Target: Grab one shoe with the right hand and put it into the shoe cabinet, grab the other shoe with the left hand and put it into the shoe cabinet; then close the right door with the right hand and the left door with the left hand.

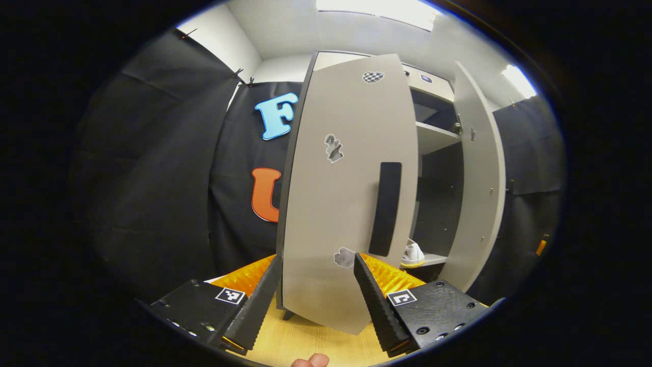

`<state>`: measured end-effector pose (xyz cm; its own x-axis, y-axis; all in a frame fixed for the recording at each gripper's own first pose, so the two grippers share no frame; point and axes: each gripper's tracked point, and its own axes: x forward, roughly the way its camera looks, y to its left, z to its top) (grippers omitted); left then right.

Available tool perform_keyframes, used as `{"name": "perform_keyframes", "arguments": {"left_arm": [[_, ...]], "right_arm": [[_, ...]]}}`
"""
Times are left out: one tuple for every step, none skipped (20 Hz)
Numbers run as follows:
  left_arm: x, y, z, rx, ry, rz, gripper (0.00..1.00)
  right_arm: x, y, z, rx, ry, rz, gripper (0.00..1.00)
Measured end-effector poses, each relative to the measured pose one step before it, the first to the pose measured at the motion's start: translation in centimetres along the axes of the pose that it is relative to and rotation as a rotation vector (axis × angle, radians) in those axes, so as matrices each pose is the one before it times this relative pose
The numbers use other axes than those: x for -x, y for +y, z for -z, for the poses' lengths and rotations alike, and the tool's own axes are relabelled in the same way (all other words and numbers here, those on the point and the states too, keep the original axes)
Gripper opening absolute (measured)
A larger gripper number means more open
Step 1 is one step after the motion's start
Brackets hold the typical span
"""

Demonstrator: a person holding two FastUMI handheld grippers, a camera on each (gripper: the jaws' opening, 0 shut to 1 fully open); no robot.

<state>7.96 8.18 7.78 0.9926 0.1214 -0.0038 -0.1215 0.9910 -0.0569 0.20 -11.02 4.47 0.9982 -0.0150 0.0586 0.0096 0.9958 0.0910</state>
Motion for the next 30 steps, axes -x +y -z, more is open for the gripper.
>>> {"name": "perform_keyframes", "arguments": {"left_arm": [[1.132,-0.795,0.141,-0.02137,-0.00491,0.00722,0.86],[1.074,-0.815,0.275,-0.01415,0.00021,0.01112,0.86],[1.176,-1.195,0.287,-0.00225,-0.00284,0.01764,0.86],[0.944,-1.23,0.37,0.0101,-0.00083,0.0213,0.85],[0.713,-1.308,0.347,0.01192,0.00557,0.02543,0.86],[0.581,-1.06,0.294,0.00505,0.00603,0.02099,0.85],[0.579,-0.637,0.158,-0.00349,0.00419,0.00906,0.85],[0.417,-0.336,-0.01,-0.01097,-0.00211,-0.00246,0.85],[0.302,-0.387,0.109,-0.00744,0.00008,0.0004,0.85],[0.194,-0.379,-0.034,-0.00313,-0.00398,0.00466,0.86],[0.125,-0.173,0.09,-0.0032,0.0021,-0.00112,0.86],[0.089,-0.021,0.03,-0.00055,-0.00136,-0.00056,0.86],[0.064,-0.061,-0.001,0.0022,0.00173,-0.00274,0.86],[0.056,-0.015,0.113,0.00088,-0.00009,-0.00204,0.85],[0.09,0.077,-0.103,-0.00016,-0.00045,-0.00478,0.86],[-0.019,0.027,-0.017,-0.00228,-0.00105,-0.00222,0.86],[-0.122,0.04,0.156,-0.00104,0.00481,-0.00319,0.86],[0.013,-0.068,0.073,0.0047,0.00422,-0.00103,0.85],[-0.185,-0.191,0.126,0.00866,0.00398,0.00603,0.85],[-0.072,-0.094,0.096,0.00679,0.00128,0.001,0.86],[-0.088,0.024,0.016,0.00029,0.00123,-0.00102,0.86],[-0.01,0.033,0.077,-0.00313,0.0005,-0.00244,0.86],[-0.03,0.014,0.158,-0.00175,0.00082,-0.00155,0.86],[-0.025,-0.054,0.199,0.00137,0.00252,0.00279,0.85],[-0.149,-0.132,0.206,0.00226,0.00202,0.00144,0.86],[-0.087,-0.015,0.012,0.0014,0.00013,0.00043,0.86],[0.055,-0.109,0.029,-0.00047,0.00036,0.00135,0.86],[-0.001,-0.015,0.037,-0.00164,0.00161,0.00056,0.86],[-0.141,-0.073,0.067,-0.00119,-0.00053,0.00124,0.86],[-0.085,0.017,-0.029,0.00056,0.0003,0.00158,0.86]], "right_arm": [[-0.07,0.318,-0.132,-0.00593,-0.00756,-0.00699,0.97],[-0.02,0.345,0.103,-0.00567,-0.00678,-0.00753,0.97],[-0.09,0.377,0.07,-0.00387,-0.00376,-0.00712,0.97],[-0.152,0.449,0.156,-0.00186,-0.00263,-0.00973,0.97],[-0.141,0.43,0.128,-0.0016,-0.0004,-0.00979,0.97],[-0.169,0.459,0.188,-0.00414,0.00269,-0.01234,0.97],[-0.129,0.523,0.141,-0.005,0.00314,-0.01316,0.97],[-0.048,0.478,0.183,-0.00413,0.00119,-0.01264,0.97],[-0.12,0.415,0.099,-0.00292,-0.00027,-0.01101,0.97],[-0.101,0.342,0.161,-0.00218,0.0011,-0.01174,0.93],[-0.181,0.395,0.2,-0.00015,0.00498,-0.01296,0.93],[-0.13,0.309,0.185,0.00248,0.00523,-0.01028,0.97],[-0.119,0.235,0.008,0.00374,0.00322,-0.00704,0.97],[-0.03,0.181,0.062,0.00322,0.0037,-0.00644,0.97],[-0.082,0.248,0.01,0.00256,0.00032,-0.00819,0.97],[-0.055,0.154,-0.002,0.00274,0.00053,-0.00437,0.97],[-0.05,0.037,0.005,0.00096,0.00099,-0.00177,0.97],[-0.009,0.144,0.009,-0.00098,-0.00007,-0.00581,0.97],[-0.029,0.099,-0.028,-0.00288,-0.00249,-0.00356,0.97],[0.01,0.001,0.09,-0.00154,-0.00053,-0.00148,0.97],[-0.081,-0.024,0.132,0.00225,0.00451,0.00133,0.93],[-0.057,-0.103,0.159,0.00454,0.00517,0.00276,0.96],[-0.123,-0.051,-0.036,0.0012,0.00204,0.0022,0.97],[-0.105,0.001,-0.061,-0.00295,-0.00154,-0.0009,0.97],[-0.016,0.114,-0.064,-0.00482,-0.00096,-0.00218,0.93],[-0.097,0.144,0.061,-0.00163,0.00193,-0.00427,0.97],[-0.096,0.05,0.004,0.003,0.00333,0.00013,0.97],[0.03,0.006,-0.003,0.00525,-0.00021,-0.00036,0.97],[-0.02,0.035,-0.029,0.00655,-0.00038,0.00087,0.97],[-0.012,0.016,0.022,0.00727,-0.00033,0.00169,0.97]]}}
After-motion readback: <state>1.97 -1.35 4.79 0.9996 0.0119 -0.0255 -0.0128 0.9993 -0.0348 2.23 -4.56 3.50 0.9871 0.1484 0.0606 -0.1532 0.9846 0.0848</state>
